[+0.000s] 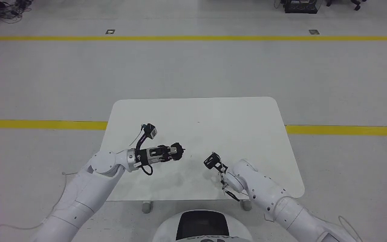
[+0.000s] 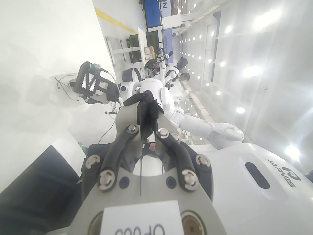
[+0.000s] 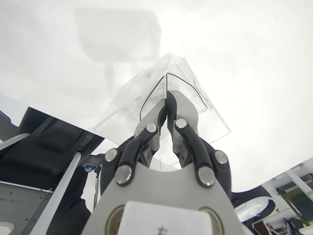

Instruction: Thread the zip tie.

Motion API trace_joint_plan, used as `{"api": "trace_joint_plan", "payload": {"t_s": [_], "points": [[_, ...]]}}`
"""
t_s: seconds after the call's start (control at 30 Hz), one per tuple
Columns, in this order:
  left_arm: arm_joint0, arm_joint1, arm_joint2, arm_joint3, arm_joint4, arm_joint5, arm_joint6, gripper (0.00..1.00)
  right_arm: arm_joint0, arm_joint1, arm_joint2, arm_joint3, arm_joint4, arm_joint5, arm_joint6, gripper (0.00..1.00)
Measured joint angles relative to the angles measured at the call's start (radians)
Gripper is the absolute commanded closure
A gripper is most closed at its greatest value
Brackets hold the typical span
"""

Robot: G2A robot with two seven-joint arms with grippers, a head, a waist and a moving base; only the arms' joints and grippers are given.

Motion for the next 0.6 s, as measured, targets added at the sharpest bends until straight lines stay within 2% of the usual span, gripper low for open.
{"api": "trace_joint_plan", "payload": {"t_s": [0.23, 0.6], "points": [[0.0, 0.0, 0.0, 0.0, 0.0, 0.0, 0.0, 1.0, -0.014, 0.006, 0.027, -0.057, -0.021, 0.006, 0.042, 1.0], [0.0, 0.0, 0.0, 0.0, 0.0, 0.0, 0.0, 1.0, -0.092, 0.044, 0.142, -0.216, -0.021, -0.044, 0.109, 1.0]]}}
